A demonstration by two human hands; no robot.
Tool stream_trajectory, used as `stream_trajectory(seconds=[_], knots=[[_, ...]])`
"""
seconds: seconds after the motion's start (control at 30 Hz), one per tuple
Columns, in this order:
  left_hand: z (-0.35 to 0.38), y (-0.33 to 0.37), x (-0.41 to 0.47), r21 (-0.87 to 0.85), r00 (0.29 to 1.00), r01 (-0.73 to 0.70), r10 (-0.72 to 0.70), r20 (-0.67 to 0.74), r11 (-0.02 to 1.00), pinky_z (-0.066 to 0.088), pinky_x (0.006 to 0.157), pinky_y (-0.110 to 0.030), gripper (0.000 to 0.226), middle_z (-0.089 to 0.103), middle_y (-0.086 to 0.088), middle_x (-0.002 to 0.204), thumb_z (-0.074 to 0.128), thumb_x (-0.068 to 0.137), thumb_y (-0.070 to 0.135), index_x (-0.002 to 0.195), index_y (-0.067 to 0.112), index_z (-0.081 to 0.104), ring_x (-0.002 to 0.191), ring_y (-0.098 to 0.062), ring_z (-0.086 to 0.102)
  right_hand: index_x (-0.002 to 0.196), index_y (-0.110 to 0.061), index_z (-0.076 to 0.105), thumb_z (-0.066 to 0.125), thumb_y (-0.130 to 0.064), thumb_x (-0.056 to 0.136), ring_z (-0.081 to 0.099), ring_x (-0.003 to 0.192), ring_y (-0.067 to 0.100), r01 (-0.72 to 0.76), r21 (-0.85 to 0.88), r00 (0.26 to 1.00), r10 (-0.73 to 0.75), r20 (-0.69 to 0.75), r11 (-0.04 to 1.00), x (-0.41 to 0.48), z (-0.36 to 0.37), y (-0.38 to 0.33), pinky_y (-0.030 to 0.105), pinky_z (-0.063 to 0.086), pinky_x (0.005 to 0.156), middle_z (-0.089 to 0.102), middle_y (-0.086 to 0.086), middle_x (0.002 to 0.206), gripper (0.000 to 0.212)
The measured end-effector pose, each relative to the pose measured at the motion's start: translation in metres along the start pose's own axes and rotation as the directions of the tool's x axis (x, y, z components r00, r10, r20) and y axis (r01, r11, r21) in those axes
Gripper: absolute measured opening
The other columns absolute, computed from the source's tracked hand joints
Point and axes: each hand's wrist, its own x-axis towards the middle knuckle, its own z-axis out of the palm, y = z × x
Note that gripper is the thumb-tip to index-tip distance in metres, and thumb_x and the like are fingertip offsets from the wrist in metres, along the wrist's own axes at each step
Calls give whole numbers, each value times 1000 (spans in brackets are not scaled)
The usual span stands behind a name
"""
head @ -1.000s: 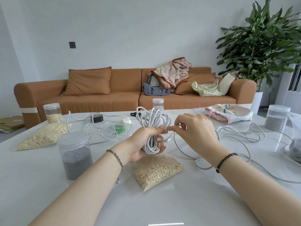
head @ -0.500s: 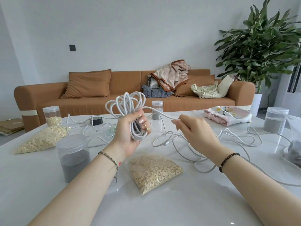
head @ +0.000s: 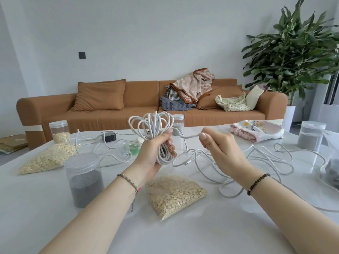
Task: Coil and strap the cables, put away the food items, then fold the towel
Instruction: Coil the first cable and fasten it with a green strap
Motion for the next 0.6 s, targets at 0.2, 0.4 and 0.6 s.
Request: stream_trajectory(seconds=[0.2, 0.4, 0.6], knots=[[0, -3, -1, 60, 1000, -6, 4, 26, 998, 47, 57, -25, 9, 43, 2, 65, 64, 96, 22, 91, 14, 65, 55, -11, 46, 69, -16, 53, 42, -47, 101, 43, 47, 14, 97, -193, 991, -78, 105, 976, -2, 14, 3, 35, 39, 47, 42, -8, 49, 46], [4, -7, -6, 191, 989, -56, 27, 148, 980, 47, 58, -28, 22, 43, 1, 63, 74, 80, 27, 95, 14, 64, 56, -14, 47, 69, -20, 59, 55, -28, 102, 44, 46, 10, -101, -153, 995, 97, -35, 983, -1, 23, 11, 29, 32, 47, 40, -11, 43, 34], [3, -14, -5, 328, 985, -61, 3, 175, 943, 51, 56, -30, 29, 46, 1, 60, 75, 78, 30, 94, 10, 62, 57, -17, 50, 80, -15, 59, 44, -27, 107, 41, 51, 15, -272, 134, 932, 296, -211, 953, 5, 16, -4, 34, 36, 52, 48, 4, 54, 33]])
